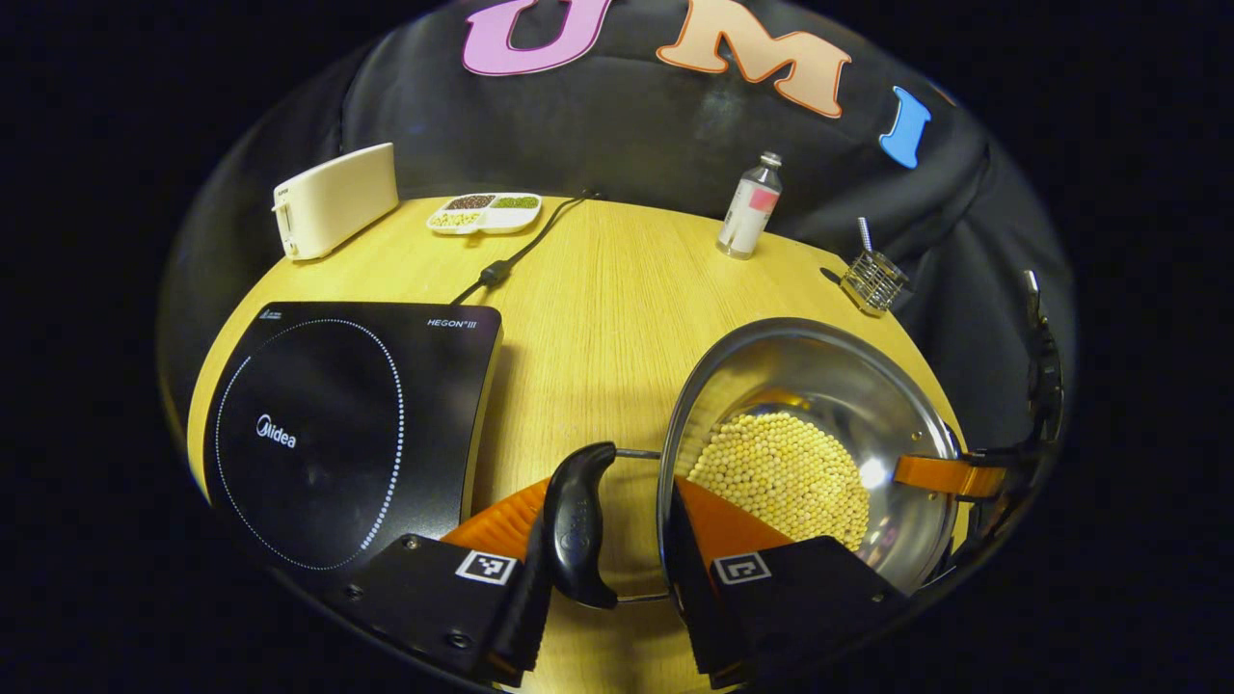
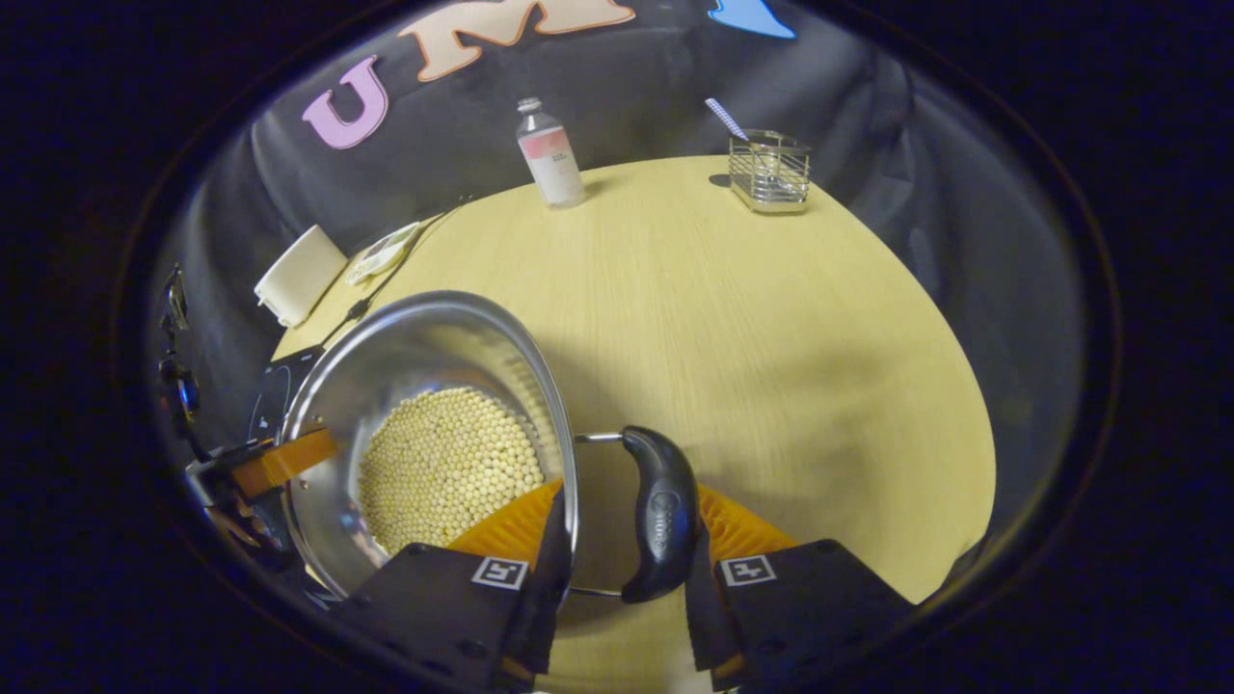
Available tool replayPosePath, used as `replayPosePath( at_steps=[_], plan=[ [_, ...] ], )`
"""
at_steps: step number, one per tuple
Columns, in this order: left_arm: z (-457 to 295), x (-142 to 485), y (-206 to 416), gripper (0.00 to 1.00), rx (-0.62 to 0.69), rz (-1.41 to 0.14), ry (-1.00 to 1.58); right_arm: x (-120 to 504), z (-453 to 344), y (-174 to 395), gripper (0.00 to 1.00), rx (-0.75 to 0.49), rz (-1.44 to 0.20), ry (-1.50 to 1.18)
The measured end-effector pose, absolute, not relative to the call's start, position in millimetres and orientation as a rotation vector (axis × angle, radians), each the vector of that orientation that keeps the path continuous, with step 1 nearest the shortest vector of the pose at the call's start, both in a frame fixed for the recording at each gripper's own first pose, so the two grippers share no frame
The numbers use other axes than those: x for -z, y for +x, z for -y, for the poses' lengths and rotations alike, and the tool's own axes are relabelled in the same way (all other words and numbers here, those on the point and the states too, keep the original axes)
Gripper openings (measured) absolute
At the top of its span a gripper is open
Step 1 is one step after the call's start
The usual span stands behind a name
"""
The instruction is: First push the handle of the pot to place it horizontally, then grasp the pot with both hands and set it on the induction cooktop.
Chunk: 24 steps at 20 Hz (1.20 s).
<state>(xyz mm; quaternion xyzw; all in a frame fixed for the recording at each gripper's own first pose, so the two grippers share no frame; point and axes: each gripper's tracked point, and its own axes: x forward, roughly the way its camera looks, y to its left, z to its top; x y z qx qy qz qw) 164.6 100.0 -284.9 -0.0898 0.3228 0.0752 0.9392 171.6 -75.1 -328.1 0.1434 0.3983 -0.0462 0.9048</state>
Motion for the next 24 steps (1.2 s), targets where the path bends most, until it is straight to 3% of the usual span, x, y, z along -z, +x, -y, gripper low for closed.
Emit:
replayPosePath(
  at_steps=[1, 2, 3, 15, 24],
  plan=[
    [-99, 284, 163, 0.63, -0.157, -0.661, -0.186, 327, 76, 172, 0.63, 0.095, -0.822, 0.299],
    [-99, 282, 163, 0.63, -0.156, -0.656, -0.187, 324, 76, 173, 0.53, 0.094, -0.813, 0.298],
    [-99, 277, 163, 0.6, -0.16, -0.641, -0.185, 320, 77, 173, 0.52, 0.094, -0.797, 0.298],
    [-88, 221, 137, 0.6, -0.224, -0.549, -0.19, 266, 79, 168, 0.52, 0.021, -0.736, 0.27],
    [-121, 214, 123, 0.59, -0.159, -0.584, -0.232, 247, 43, 150, 0.51, 0.098, -0.721, 0.284]
  ],
)
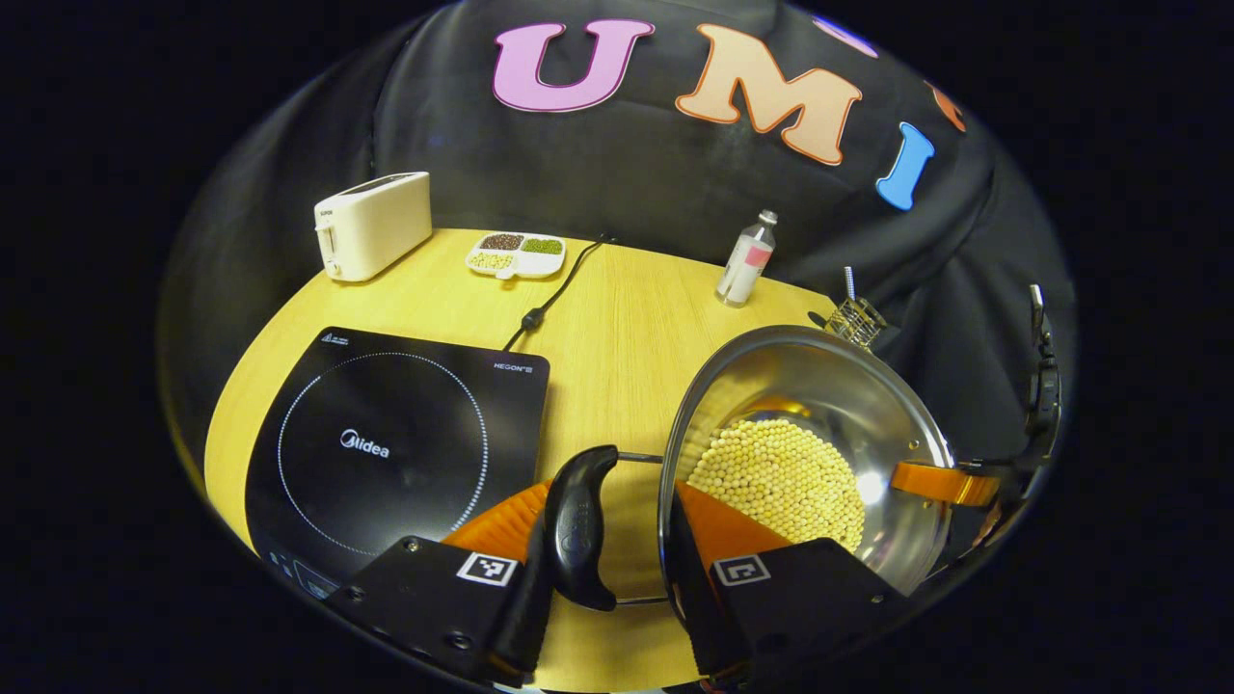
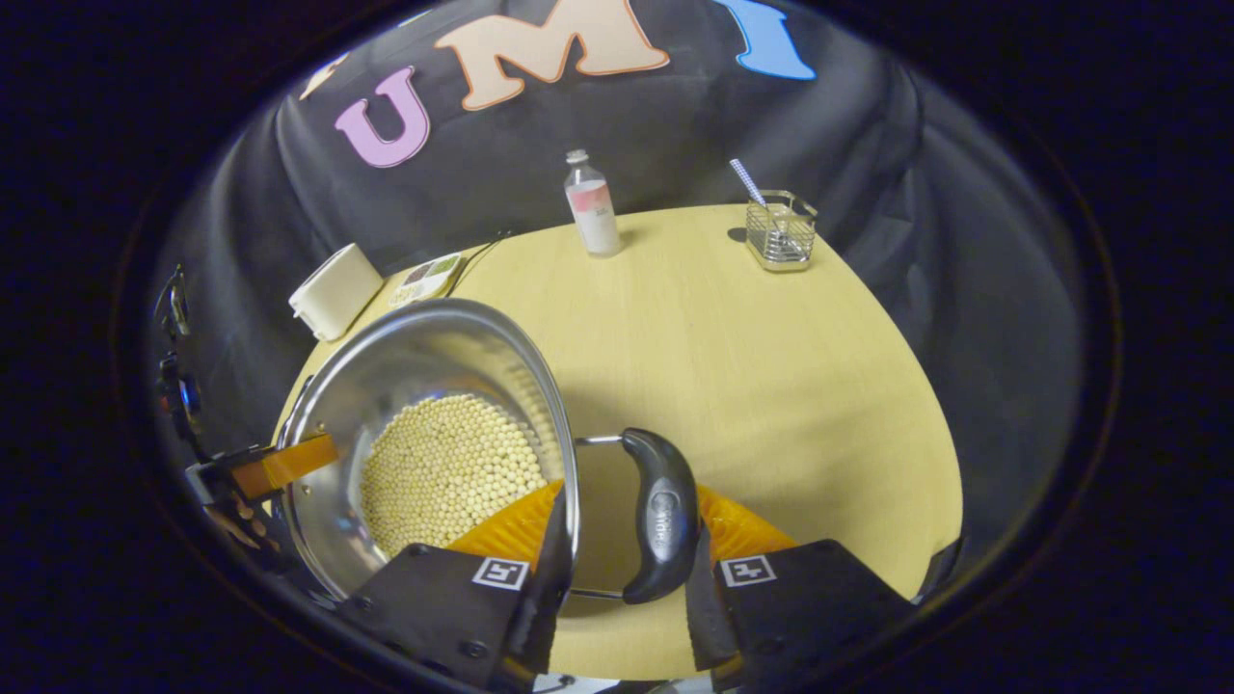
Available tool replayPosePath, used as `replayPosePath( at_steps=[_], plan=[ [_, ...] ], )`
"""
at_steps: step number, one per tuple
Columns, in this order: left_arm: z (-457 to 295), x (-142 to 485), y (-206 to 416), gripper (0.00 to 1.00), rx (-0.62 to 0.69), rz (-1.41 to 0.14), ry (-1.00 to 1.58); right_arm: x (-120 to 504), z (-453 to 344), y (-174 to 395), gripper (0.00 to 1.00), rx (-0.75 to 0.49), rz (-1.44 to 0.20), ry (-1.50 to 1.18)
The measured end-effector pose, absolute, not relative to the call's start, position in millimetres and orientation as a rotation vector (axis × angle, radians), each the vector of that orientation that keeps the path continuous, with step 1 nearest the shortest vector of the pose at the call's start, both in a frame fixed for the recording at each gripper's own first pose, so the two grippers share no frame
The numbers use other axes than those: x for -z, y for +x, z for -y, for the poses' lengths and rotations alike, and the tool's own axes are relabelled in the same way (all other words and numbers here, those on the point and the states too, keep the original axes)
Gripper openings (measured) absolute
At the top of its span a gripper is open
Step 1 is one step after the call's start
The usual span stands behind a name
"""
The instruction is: First push the handle of the pot to place it horizontally, then grasp the pot with both hands and set it on the induction cooktop.
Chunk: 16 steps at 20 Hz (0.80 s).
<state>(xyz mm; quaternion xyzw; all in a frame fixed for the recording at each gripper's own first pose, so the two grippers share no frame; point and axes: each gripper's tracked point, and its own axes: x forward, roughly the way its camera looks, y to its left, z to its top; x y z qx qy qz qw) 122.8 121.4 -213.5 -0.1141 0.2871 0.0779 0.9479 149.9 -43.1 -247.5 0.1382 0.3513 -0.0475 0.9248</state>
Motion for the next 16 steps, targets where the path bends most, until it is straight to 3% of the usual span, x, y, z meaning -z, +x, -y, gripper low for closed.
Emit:
replayPosePath(
  at_steps=[6, 7, 9, 10, 16],
  plan=[
    [-177, 209, 108, 0.62, -0.135, -0.597, -0.236, 241, -17, 155, 0.52, 0.126, -0.715, 0.295],
    [-189, 208, 104, 0.6, -0.138, -0.599, -0.232, 241, -29, 156, 0.57, 0.123, -0.717, 0.298],
    [-213, 204, 97, 0.6, -0.148, -0.596, -0.221, 241, -55, 160, 0.57, 0.114, -0.72, 0.304],
    [-225, 203, 93, 0.6, -0.155, -0.595, -0.219, 241, -67, 163, 0.52, 0.107, -0.721, 0.304],
    [-290, 205, 71, 0.62, -0.2, -0.602, -0.236, 244, -136, 184, 0.52, 0.063, -0.739, 0.287]
  ],
)
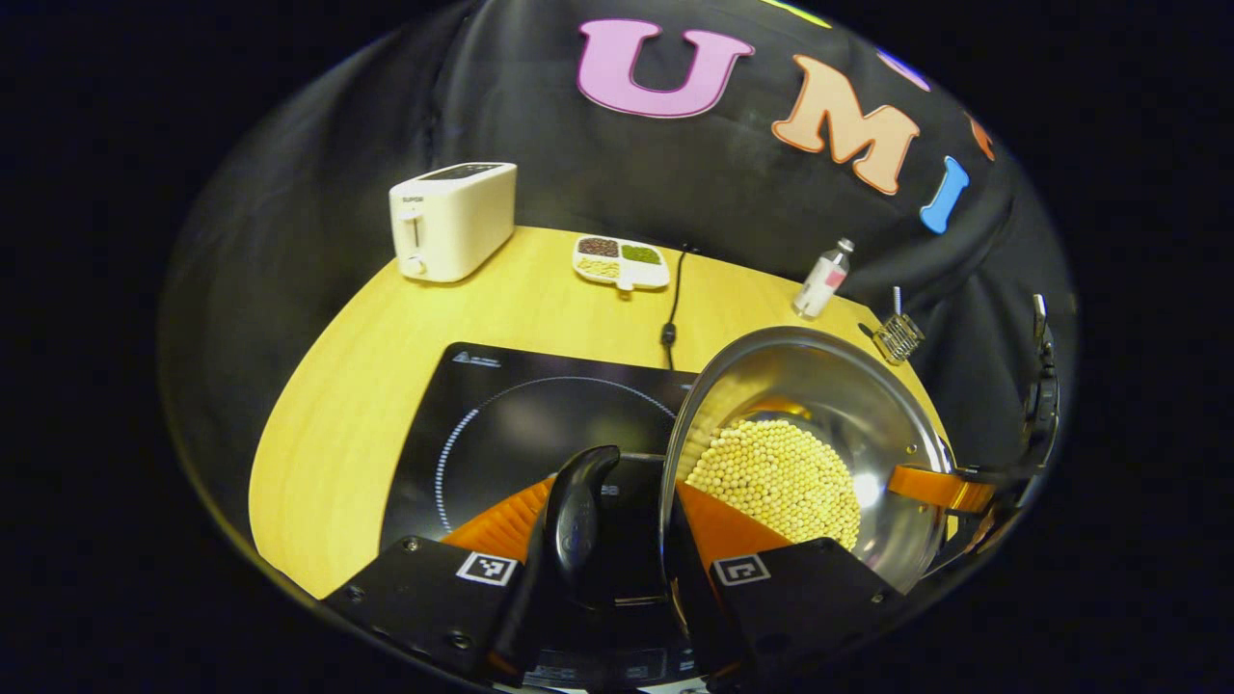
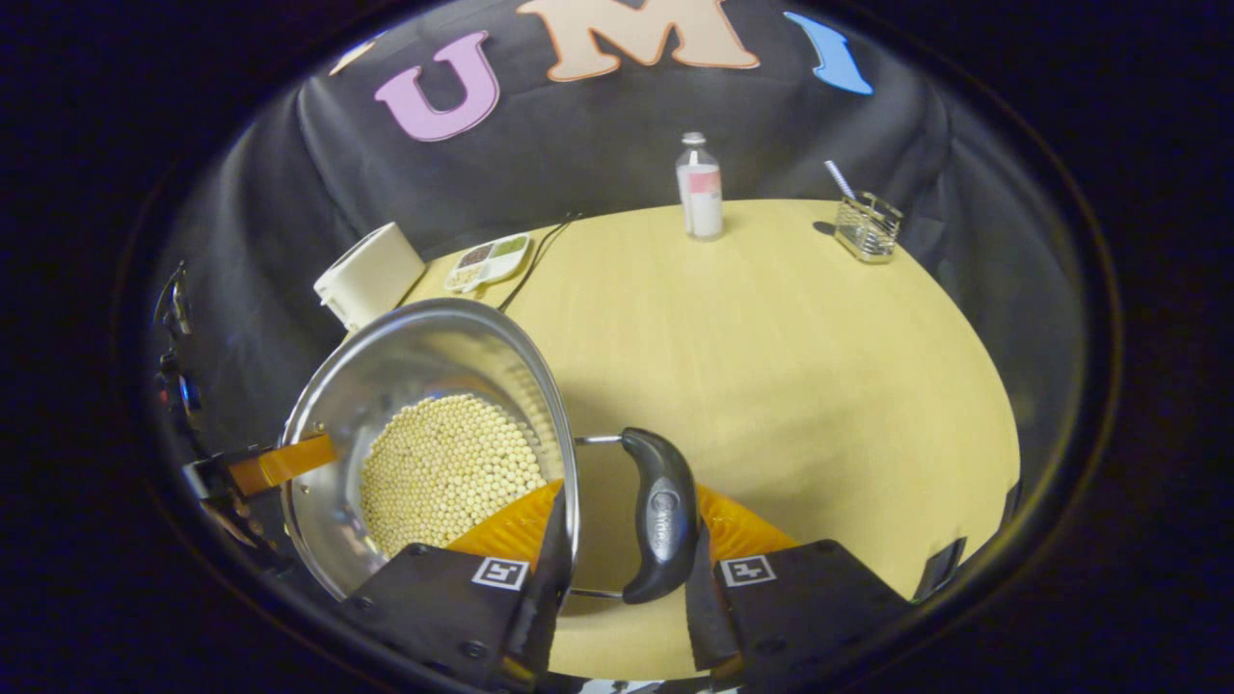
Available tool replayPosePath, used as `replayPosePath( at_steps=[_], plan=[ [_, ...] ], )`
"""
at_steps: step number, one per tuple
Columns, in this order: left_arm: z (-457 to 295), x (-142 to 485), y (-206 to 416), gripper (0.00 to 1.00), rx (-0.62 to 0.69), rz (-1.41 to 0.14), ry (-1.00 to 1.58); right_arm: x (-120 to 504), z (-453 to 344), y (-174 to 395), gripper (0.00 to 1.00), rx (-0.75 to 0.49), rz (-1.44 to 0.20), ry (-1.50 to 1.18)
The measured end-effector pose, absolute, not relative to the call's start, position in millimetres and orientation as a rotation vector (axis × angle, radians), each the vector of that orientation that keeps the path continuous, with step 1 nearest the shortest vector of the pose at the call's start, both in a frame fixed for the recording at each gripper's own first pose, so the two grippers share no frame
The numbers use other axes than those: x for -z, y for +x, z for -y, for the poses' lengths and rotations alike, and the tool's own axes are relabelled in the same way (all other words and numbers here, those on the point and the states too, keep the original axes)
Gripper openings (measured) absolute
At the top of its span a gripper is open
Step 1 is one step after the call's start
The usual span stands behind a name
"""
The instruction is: First push the handle of the pot to place it horizontally, then grasp the pot with both hands and set it on the induction cooktop.
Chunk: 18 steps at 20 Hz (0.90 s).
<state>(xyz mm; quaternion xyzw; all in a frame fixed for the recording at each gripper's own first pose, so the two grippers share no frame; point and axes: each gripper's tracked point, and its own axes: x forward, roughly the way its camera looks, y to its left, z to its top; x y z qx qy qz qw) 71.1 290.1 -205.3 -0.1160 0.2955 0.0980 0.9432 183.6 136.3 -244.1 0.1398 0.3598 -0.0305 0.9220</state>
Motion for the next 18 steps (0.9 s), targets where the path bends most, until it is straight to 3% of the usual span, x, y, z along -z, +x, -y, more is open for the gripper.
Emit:
replayPosePath(
  at_steps=[3, 4, 5, 18],
  plan=[
    [-315, 209, 64, 0.62, -0.218, -0.61, -0.245, 248, -163, 194, 0.52, 0.045, -0.75, 0.279],
    [-323, 210, 63, 0.6, -0.223, -0.612, -0.247, 250, -170, 198, 0.57, 0.041, -0.752, 0.276],
    [-329, 210, 60, 0.61, -0.227, -0.614, -0.245, 251, -176, 201, 0.52, 0.037, -0.754, 0.277],
    [-404, 208, 46, 0.59, -0.276, -0.619, -0.234, 254, -252, 235, 0.52, -0.014, -0.765, 0.27]
  ],
)
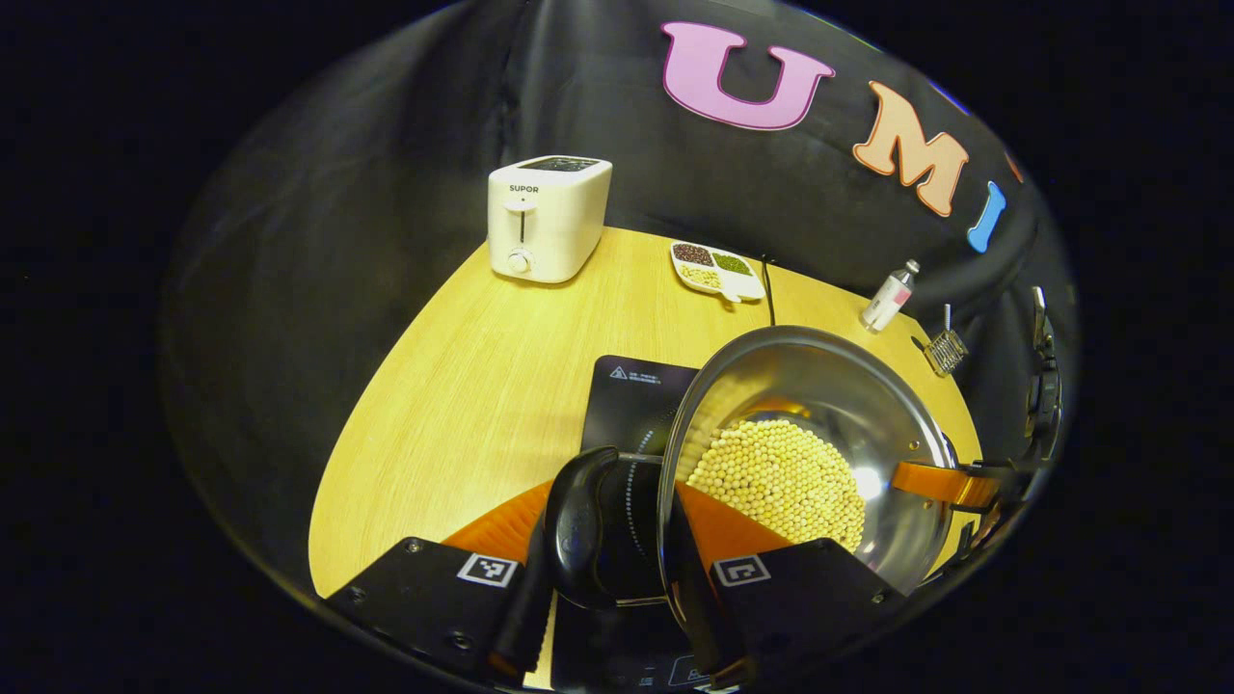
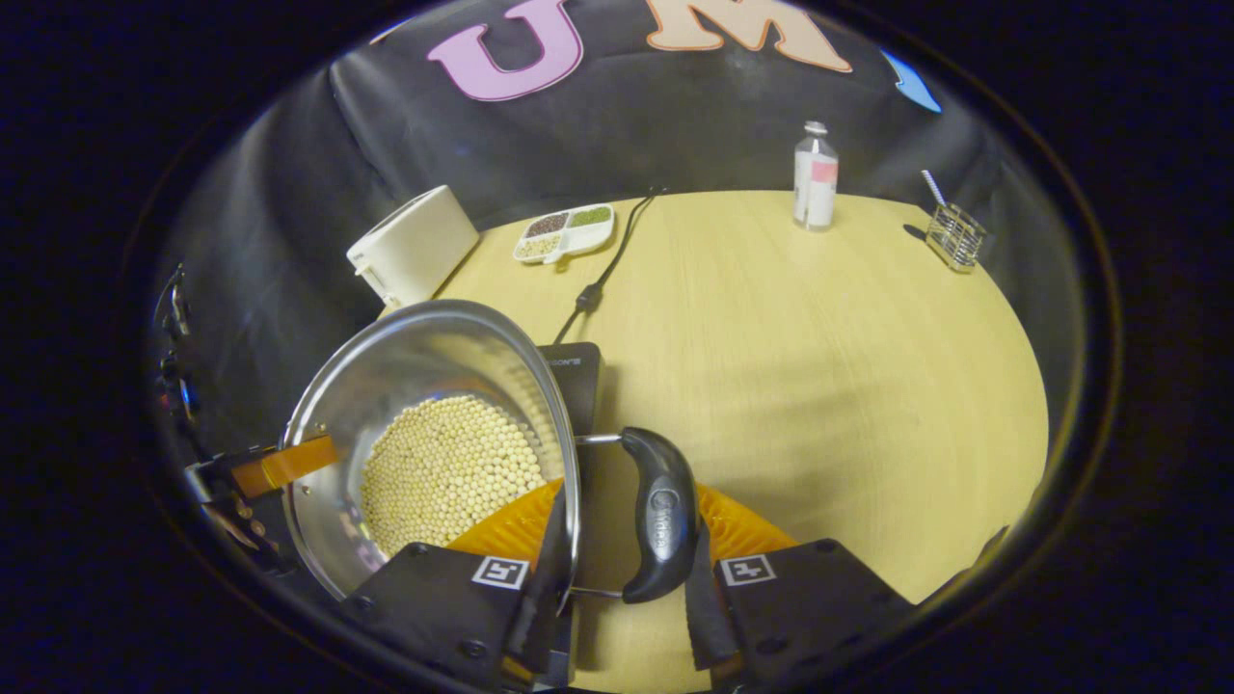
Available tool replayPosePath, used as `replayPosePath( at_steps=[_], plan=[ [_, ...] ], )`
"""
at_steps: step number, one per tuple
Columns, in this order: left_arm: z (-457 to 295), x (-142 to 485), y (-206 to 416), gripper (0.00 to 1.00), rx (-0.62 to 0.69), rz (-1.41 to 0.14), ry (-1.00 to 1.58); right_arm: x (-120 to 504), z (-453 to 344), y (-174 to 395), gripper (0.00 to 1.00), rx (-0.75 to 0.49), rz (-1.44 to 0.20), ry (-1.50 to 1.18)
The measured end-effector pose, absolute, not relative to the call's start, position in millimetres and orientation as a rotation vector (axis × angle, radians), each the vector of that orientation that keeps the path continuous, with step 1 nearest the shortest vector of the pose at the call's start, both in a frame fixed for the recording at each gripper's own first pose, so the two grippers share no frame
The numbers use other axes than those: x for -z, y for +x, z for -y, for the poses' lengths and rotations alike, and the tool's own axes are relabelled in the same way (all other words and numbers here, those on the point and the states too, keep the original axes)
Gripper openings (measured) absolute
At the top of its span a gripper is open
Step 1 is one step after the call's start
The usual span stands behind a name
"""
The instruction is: First push the handle of the pot to place it horizontally, then grasp the pot with both hands and set it on the induction cooktop.
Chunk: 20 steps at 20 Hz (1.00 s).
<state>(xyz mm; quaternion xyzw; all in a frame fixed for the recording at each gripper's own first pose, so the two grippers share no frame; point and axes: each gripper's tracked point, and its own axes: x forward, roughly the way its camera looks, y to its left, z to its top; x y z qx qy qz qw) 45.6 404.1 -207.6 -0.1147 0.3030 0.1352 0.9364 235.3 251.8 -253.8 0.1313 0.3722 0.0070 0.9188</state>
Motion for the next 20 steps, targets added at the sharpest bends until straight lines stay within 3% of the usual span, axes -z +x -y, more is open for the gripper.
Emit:
replayPosePath(
  at_steps=[2, 3, 19, 20],
  plan=[
    [-409, 209, 46, 0.59, -0.273, -0.627, -0.238, 254, -256, 238, 0.57, -0.014, -0.766, 0.267],
    [-410, 211, 47, 0.59, -0.269, -0.63, -0.243, 254, -257, 239, 0.52, -0.012, -0.766, 0.263],
    [-427, 211, 58, 0.61, -0.216, -0.619, -0.216, 253, -267, 246, 0.52, 0.037, -0.76, 0.276],
    [-427, 211, 59, 0.63, -0.216, -0.617, -0.211, 254, -268, 246, 0.57, 0.037, -0.763, 0.277]
  ],
)
